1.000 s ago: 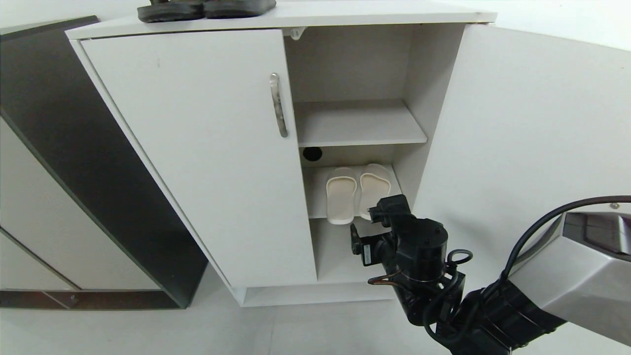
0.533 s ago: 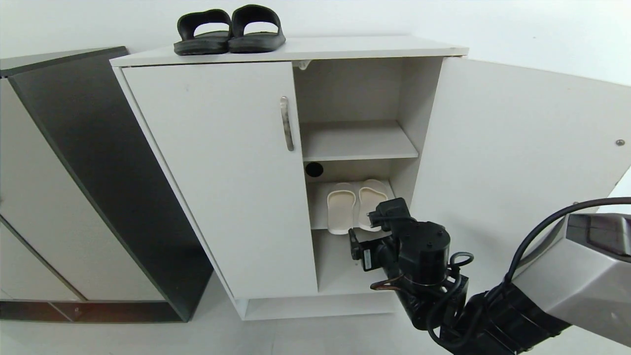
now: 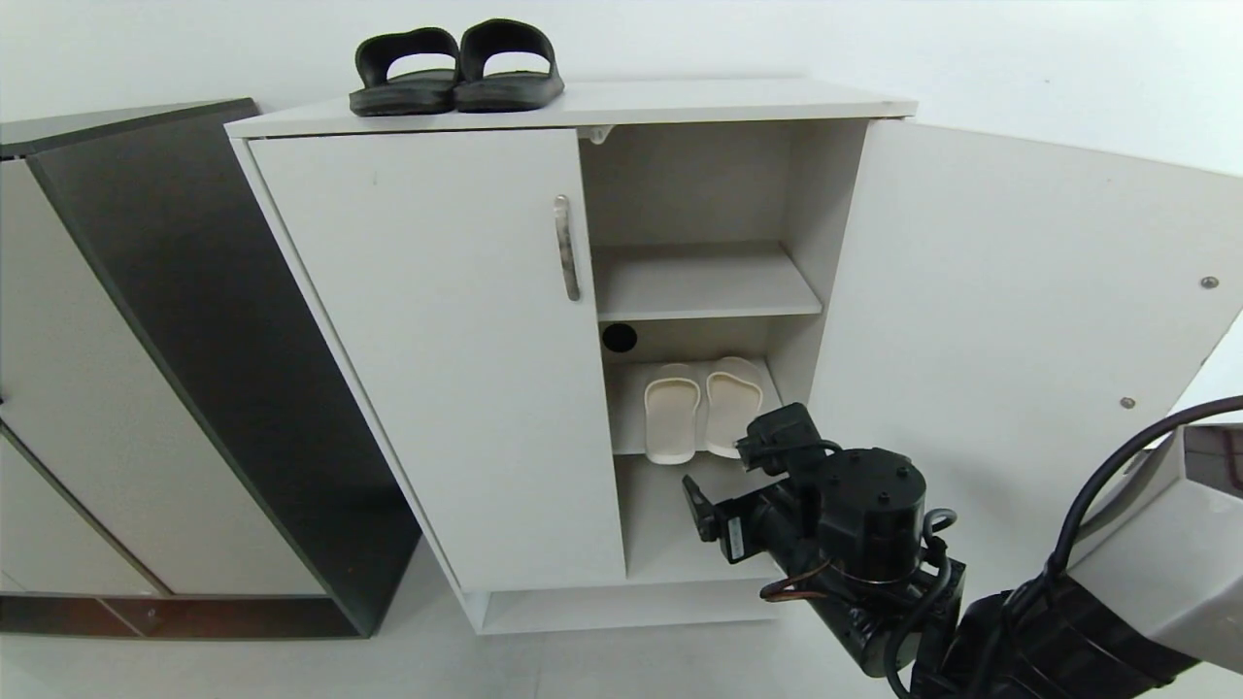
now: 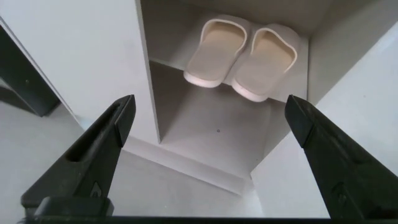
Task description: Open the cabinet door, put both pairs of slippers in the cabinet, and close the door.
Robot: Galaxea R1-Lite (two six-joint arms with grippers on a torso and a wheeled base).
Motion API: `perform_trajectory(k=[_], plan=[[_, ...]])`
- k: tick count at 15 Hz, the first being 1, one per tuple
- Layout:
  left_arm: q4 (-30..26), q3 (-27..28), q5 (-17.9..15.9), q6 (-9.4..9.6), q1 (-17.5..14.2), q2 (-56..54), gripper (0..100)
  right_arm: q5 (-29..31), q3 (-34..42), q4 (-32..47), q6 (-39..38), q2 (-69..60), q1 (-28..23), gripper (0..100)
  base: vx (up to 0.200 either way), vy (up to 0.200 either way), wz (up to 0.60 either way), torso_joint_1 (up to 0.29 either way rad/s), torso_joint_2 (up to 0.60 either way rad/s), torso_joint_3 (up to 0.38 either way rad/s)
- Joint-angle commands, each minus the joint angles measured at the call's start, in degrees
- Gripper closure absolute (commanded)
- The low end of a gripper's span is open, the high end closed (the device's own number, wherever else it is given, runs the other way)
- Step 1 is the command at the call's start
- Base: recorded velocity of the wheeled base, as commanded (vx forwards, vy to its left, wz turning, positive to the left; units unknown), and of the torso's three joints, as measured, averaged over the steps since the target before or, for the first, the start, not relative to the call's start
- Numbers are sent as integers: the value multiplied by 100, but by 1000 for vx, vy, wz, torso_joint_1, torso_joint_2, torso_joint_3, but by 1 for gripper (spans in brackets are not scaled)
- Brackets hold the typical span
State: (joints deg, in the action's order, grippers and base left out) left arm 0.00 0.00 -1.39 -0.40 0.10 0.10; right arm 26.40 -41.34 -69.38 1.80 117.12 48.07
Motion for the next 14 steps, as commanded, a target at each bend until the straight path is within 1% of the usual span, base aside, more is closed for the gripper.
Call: perform_trajectory(k=[1,8,12,14], plan=[[0,0,-2,-4,-1,8,100,-56,82,-85,4,-13,1,0,0,200,0,-2,-2,2],[0,0,-2,-4,-1,8,100,-136,161,-348,39,39,10,0,0,200,0,4,0,8],[0,0,-2,-4,-1,8,100,-505,372,-665,189,31,10,0,0,200,0,6,0,1],[0,0,-2,-4,-1,8,100,-540,407,-762,215,31,10,0,0,200,0,-2,5,5]])
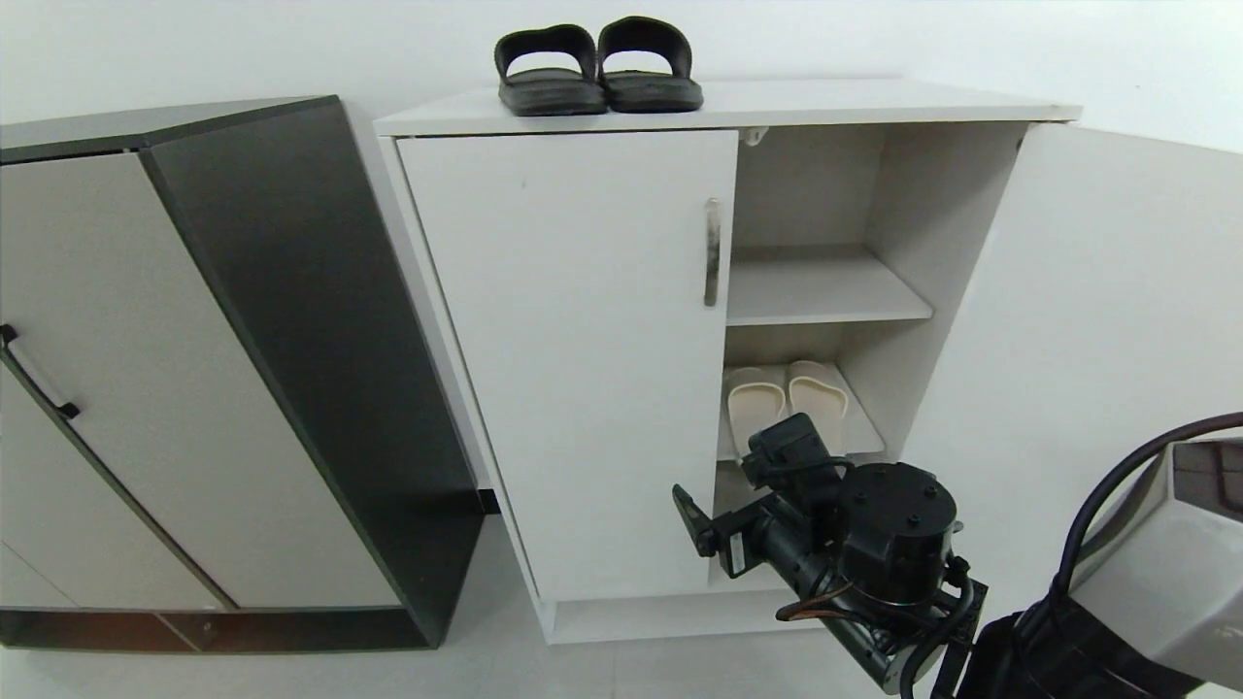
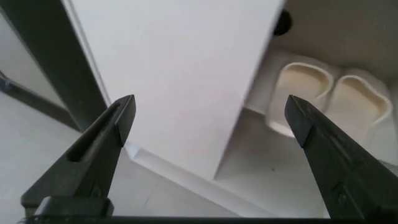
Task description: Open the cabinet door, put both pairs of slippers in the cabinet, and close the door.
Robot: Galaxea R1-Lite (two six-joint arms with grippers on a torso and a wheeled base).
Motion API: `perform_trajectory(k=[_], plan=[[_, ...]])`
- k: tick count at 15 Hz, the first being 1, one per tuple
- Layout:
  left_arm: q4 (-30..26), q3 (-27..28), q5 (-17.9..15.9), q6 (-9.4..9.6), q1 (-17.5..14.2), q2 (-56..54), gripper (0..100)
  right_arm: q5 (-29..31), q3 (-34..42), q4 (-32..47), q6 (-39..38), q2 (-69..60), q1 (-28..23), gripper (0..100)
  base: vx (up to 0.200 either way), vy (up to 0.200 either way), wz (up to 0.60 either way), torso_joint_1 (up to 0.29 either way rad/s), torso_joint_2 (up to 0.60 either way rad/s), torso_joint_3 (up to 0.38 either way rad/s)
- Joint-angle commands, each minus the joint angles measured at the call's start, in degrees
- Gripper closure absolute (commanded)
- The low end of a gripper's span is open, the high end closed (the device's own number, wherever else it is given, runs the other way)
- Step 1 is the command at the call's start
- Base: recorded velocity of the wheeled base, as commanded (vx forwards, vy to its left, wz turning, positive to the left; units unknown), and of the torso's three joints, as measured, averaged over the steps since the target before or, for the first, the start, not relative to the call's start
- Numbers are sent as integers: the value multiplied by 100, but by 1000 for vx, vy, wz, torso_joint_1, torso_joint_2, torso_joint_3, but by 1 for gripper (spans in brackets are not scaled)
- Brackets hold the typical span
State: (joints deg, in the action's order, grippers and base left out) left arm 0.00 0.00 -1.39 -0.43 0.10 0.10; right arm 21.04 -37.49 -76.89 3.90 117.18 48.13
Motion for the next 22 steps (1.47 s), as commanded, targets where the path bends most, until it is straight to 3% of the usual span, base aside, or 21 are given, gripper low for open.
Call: perform_trajectory(k=[1,6,22], plan=[[0,0,-2,-1,-1,8,100,-30,22,-19,5,25,4,0,0,200,0,-7,2,2],[0,0,-2,-1,-1,8,100,-65,22,-28,5,25,4,0,0,200,0,1,3,0],[0,0,7,-28,-1,-1,100,-83,22,-125,85,33,30,0,0,0,0,0,-11,-11]])
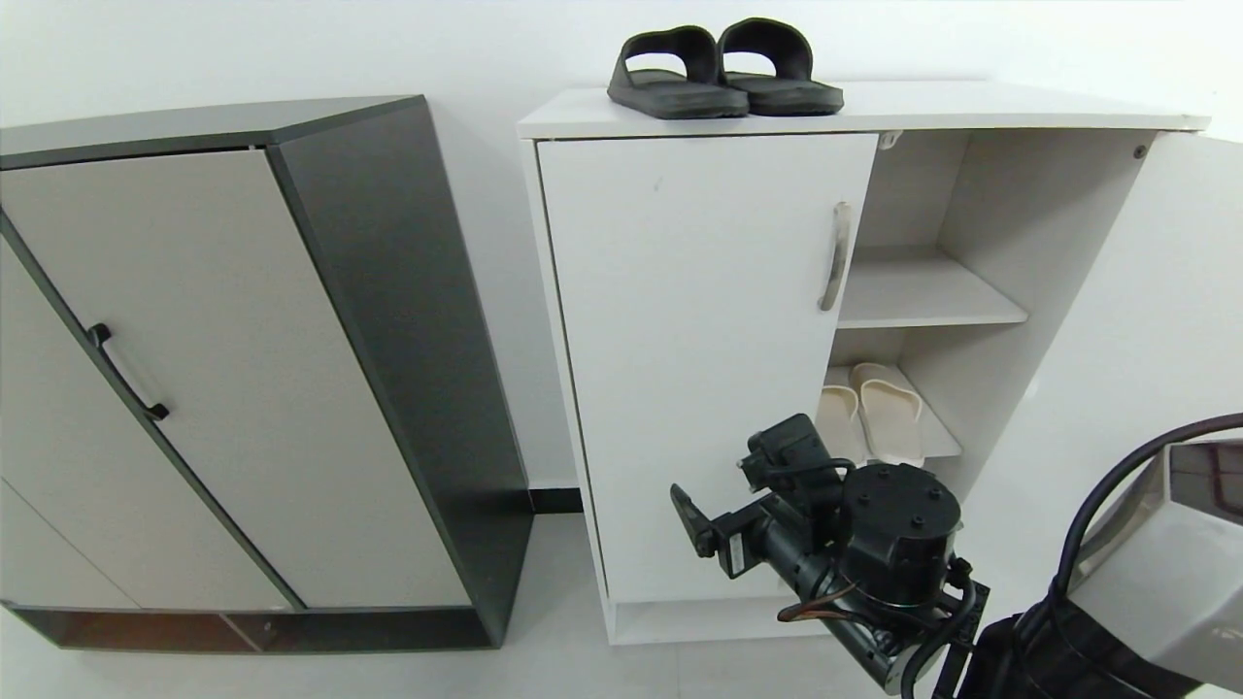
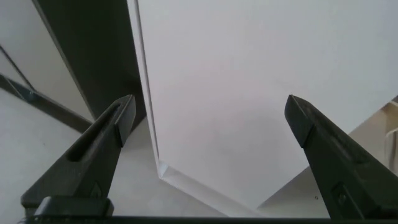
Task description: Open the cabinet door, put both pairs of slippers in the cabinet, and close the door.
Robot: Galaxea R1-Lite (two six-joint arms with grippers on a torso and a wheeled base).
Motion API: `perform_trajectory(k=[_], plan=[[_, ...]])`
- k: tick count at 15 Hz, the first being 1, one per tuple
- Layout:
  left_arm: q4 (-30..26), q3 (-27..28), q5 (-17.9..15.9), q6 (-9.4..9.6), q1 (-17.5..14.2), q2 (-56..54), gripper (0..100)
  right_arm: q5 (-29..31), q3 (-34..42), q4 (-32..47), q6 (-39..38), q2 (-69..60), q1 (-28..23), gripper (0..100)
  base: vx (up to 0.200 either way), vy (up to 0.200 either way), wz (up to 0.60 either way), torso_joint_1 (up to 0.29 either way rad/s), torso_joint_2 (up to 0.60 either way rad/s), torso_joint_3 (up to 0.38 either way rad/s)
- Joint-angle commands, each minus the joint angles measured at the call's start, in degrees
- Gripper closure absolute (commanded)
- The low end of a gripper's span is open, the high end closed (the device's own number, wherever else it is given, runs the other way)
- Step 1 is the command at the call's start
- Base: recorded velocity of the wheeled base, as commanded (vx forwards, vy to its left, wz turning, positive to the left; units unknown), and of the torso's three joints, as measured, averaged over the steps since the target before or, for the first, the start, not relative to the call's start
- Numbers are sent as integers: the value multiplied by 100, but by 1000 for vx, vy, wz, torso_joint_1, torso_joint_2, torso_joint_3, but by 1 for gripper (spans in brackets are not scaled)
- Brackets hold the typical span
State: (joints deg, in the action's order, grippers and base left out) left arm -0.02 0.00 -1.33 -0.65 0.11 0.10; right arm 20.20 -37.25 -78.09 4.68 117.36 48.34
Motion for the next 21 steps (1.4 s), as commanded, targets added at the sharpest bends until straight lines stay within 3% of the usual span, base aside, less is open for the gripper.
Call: perform_trajectory(k=[1,10,21], plan=[[2,0,1,-6,-2,8,100,2,-1,-4,6,15,9,0,0,0,0,2,-276,-290],[2,0,1,3,-2,8,100,2,-1,5,6,24,18,0,0,0,0,74,-425,-353],[2,0,1,3,-2,-1,100,2,34,5,6,15,27,0,0,0,0,168,-484,-317]])
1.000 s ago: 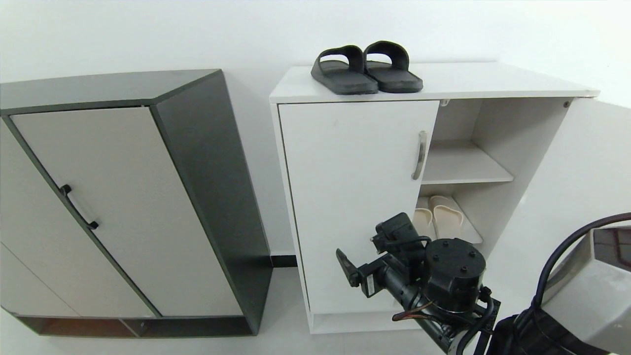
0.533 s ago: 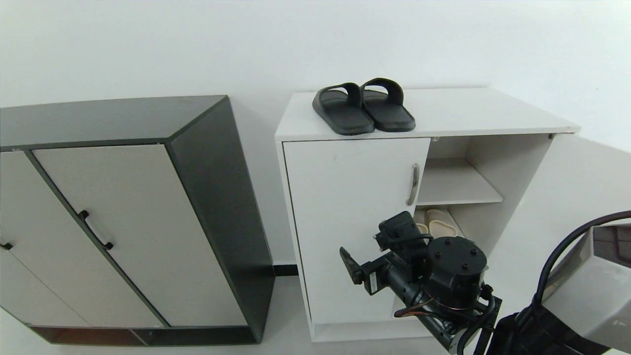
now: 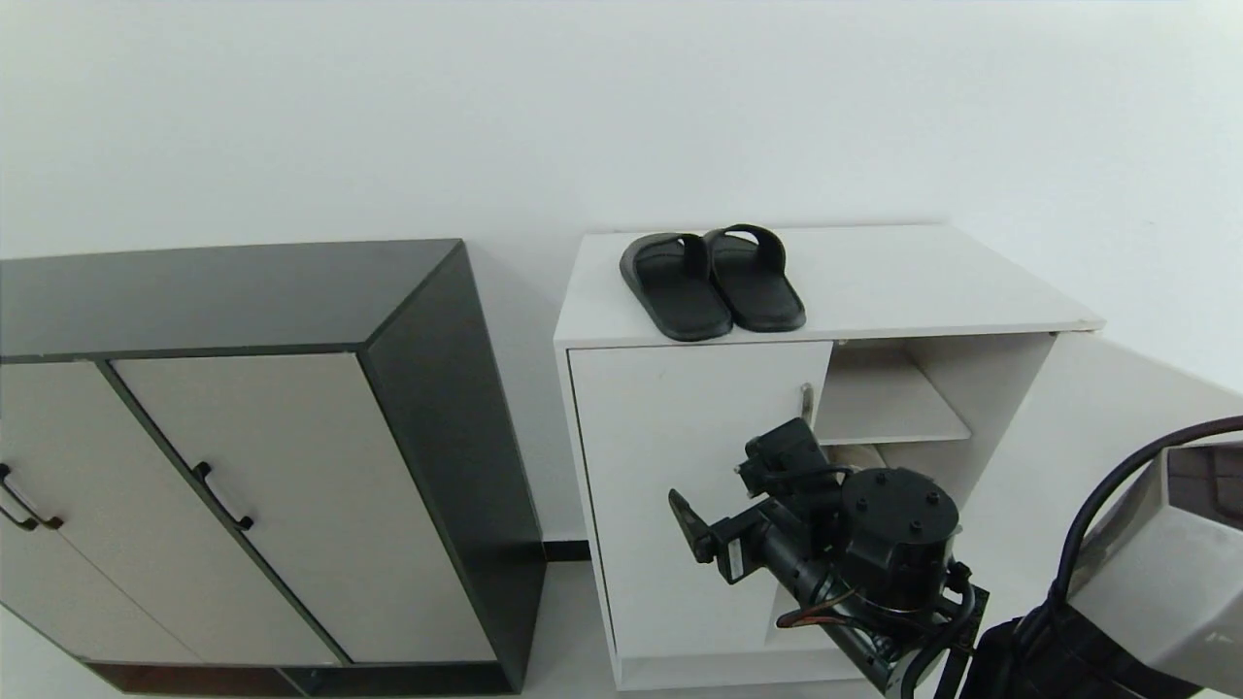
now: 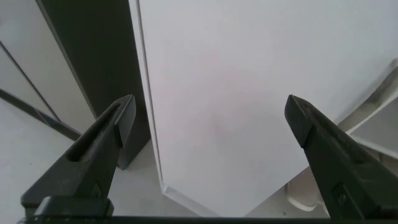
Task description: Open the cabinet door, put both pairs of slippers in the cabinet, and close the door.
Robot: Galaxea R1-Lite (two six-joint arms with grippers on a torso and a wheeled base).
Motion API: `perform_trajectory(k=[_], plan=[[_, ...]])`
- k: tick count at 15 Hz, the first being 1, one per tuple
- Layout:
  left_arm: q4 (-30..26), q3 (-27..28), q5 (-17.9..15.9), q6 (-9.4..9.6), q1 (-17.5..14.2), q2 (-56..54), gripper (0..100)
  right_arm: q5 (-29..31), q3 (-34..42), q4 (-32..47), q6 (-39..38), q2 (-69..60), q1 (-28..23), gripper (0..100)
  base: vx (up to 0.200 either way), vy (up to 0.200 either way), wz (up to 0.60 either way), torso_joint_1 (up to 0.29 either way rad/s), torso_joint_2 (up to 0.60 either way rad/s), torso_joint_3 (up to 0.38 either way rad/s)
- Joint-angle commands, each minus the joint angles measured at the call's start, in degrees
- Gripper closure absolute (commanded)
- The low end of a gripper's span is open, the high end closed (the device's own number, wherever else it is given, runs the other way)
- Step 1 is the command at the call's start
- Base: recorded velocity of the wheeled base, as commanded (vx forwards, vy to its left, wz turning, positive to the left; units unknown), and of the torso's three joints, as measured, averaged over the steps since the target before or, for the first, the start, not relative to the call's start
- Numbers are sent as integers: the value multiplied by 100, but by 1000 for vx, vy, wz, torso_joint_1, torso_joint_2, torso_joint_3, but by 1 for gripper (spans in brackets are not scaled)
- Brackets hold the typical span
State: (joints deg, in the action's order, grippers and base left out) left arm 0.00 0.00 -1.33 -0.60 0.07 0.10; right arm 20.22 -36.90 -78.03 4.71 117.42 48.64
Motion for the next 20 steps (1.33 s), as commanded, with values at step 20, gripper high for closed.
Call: perform_trajectory(k=[20], plan=[[0,0,-8,33,1,8,100,1142,-4027,5070,-857,-562,-531,0,0,0,0,86,-205,-118]])
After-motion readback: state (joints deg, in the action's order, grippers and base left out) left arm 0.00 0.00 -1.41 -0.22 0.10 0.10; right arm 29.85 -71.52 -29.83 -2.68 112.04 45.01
